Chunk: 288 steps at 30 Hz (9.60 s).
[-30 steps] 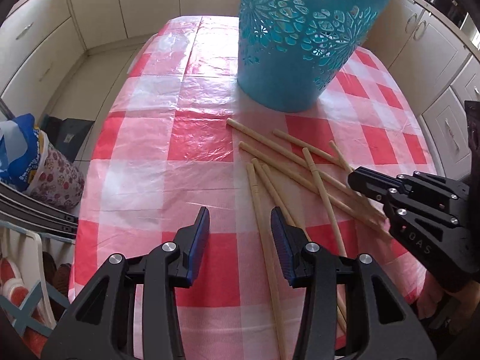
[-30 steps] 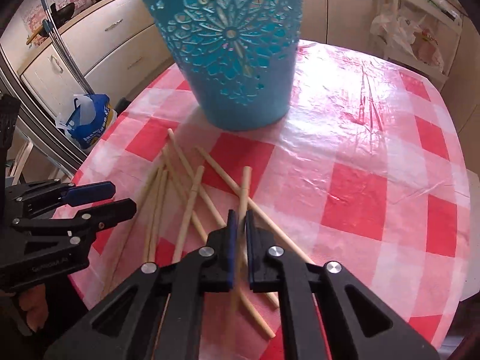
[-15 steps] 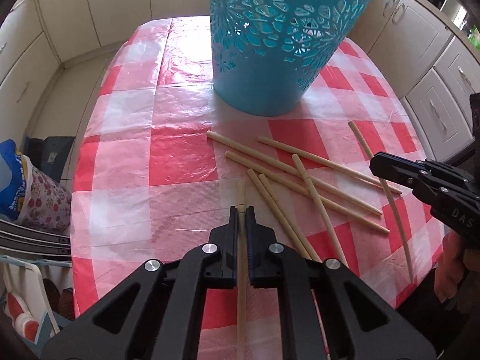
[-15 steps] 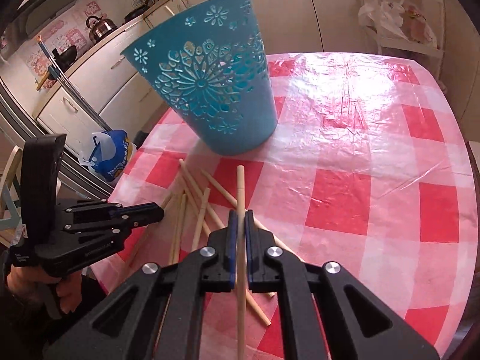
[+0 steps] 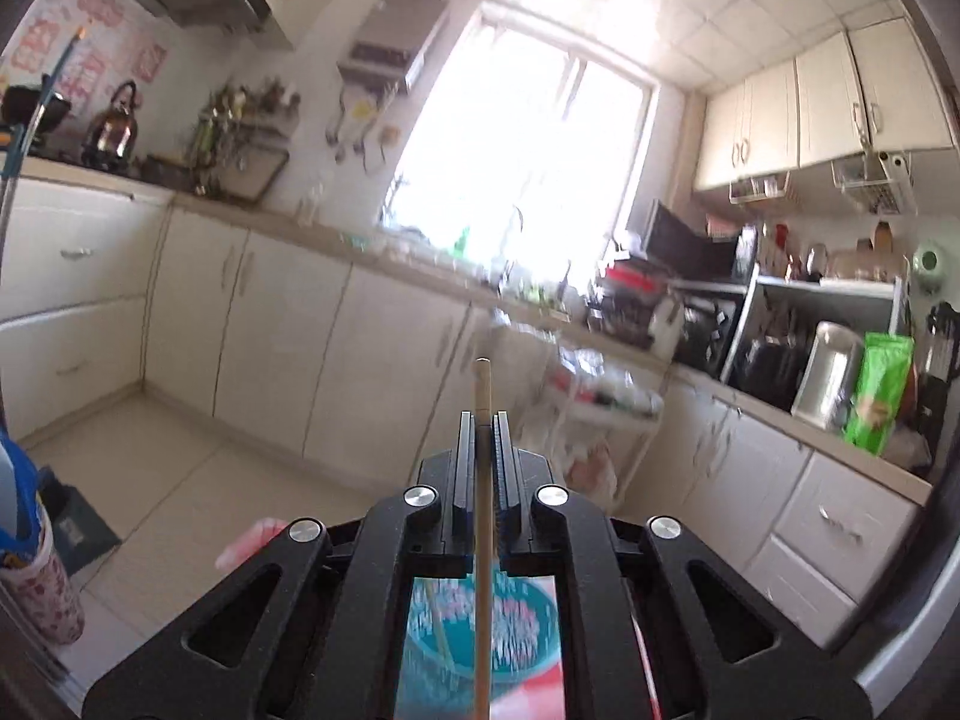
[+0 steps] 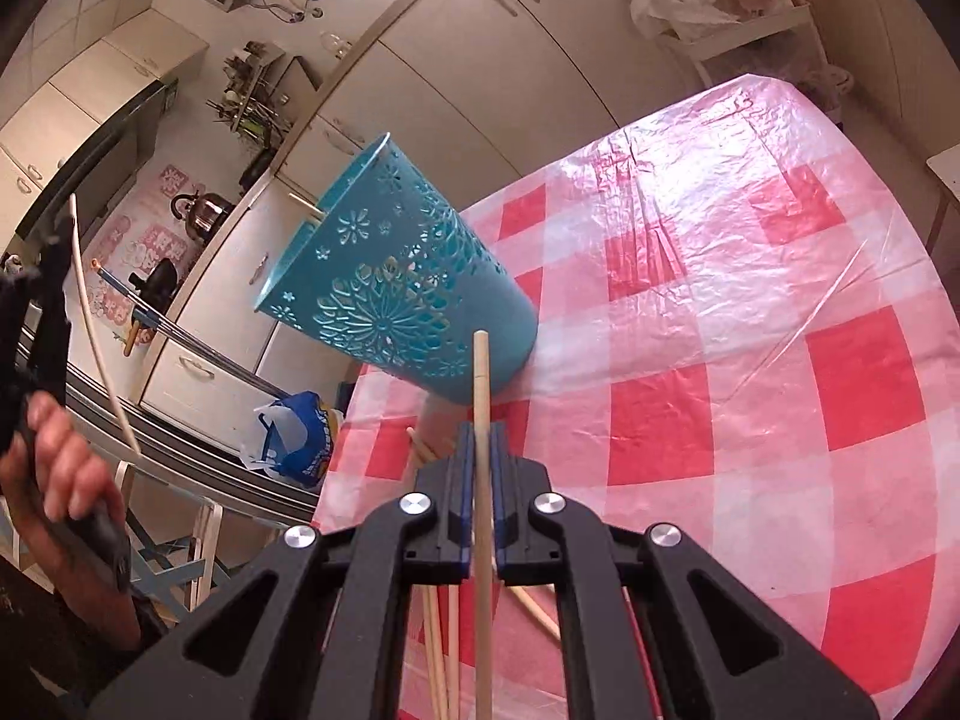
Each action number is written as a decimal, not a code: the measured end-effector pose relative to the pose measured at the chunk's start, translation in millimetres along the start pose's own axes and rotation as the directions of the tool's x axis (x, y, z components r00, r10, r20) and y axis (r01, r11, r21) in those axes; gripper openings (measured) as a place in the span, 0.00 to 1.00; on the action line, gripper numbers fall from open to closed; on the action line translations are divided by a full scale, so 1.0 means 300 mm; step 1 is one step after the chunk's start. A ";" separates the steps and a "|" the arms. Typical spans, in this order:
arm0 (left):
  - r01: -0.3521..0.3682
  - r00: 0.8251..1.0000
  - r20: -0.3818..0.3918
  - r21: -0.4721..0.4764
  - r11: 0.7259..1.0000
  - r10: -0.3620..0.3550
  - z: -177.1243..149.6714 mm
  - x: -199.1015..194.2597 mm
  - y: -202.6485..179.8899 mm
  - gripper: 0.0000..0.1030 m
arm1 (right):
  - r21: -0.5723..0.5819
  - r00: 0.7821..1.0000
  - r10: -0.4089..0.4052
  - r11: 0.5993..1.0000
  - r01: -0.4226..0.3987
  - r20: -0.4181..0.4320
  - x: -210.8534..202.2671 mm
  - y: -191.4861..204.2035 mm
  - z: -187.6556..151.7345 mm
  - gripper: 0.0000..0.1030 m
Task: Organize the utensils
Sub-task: 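Lift the left gripper's stick over the teal cup and open to drop it, then move the right gripper's stick over the teal cup and open to drop it, then lower the left gripper to the sticks, close on one and lift, then drop the left gripper's stick into the teal cup while the right gripper grasps a stick, then move the right gripper's stick over the teal cup and open to drop it, then close the right gripper on a wooden stick while the left gripper grasps another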
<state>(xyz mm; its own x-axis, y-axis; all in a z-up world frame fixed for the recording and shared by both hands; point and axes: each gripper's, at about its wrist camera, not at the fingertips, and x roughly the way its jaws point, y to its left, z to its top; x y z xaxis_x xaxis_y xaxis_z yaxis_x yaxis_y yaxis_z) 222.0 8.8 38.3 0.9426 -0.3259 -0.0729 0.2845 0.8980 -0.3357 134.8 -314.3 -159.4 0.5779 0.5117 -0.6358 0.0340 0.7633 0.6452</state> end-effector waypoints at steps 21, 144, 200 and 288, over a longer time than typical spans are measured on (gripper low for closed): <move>-0.194 0.975 0.109 0.008 0.981 0.192 -0.241 0.274 -0.095 0.07 | 0.033 0.998 0.051 0.998 -0.052 0.030 -0.029 -0.015 0.011 0.06; 0.115 0.894 -0.410 -0.176 0.978 -0.179 -0.208 0.093 0.140 0.05 | -0.385 0.937 -0.271 0.907 0.173 -0.218 0.267 0.147 -0.050 0.06; -0.206 0.979 -0.049 -0.233 0.951 0.200 -0.087 0.042 0.166 0.44 | -0.166 0.825 0.069 0.986 0.030 0.561 -0.105 0.409 0.374 0.06; -0.017 0.507 -0.790 0.391 0.920 0.345 -0.734 0.099 0.172 0.44 | -0.374 0.925 -0.367 0.875 0.306 -0.103 0.250 0.145 -0.061 0.36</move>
<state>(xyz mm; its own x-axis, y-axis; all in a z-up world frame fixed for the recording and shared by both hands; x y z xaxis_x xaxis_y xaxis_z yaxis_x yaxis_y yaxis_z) 226.0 -19.6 -188.1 0.4381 -0.0890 -0.8945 0.3140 0.9475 0.0595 164.6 -235.5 -186.6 0.4380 0.2337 -0.8681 -0.0989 0.9723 0.2118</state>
